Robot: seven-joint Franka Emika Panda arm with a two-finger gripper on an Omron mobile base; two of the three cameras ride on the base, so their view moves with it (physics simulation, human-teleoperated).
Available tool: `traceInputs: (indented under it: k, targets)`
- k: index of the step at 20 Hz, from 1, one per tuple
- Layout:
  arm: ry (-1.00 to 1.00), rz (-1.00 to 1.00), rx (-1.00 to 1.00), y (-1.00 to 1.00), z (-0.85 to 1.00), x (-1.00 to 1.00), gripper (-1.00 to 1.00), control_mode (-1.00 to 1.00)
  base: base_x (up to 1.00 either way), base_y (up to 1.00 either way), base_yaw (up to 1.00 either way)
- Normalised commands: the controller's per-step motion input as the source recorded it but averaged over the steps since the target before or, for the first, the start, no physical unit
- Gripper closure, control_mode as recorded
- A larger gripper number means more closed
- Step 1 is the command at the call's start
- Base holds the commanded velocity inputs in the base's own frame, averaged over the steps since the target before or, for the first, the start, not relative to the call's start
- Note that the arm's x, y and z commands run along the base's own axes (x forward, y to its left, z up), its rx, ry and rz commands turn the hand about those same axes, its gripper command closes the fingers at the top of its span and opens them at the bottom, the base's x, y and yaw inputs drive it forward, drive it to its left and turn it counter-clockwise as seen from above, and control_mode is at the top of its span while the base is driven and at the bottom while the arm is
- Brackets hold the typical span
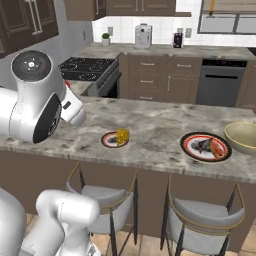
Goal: Take the smaller bowl and place it next to the appetizer plate on the dining counter , and place the larger bowl next to the plate with cooked food.
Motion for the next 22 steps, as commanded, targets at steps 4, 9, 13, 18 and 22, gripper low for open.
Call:
traceInputs:
  k: [4, 9, 13, 18, 22]
  targets:
    - [0.00, 0.00, 0.00, 0.00, 0.00, 0.00, 1.00, 1.00, 0.98, 0.11, -0.21]
    - [0.00, 0.00, 0.00, 0.00, 0.00, 0.00, 1.00, 1.00, 0.96, -0.30, -0.06]
    - [0.00, 0.00, 0.00, 0.00, 0.00, 0.00, 1.00, 1.00, 0.86, -0.67, 0.00]
    - [0.00, 0.00, 0.00, 0.00, 0.00, 0.00, 1.00, 1.00, 0.59, -0.87, 0.12]
    - [0.00, 0.00, 0.00, 0.00, 0.00, 0.00, 1.00, 1.00, 0.56, -0.90, 0.31]
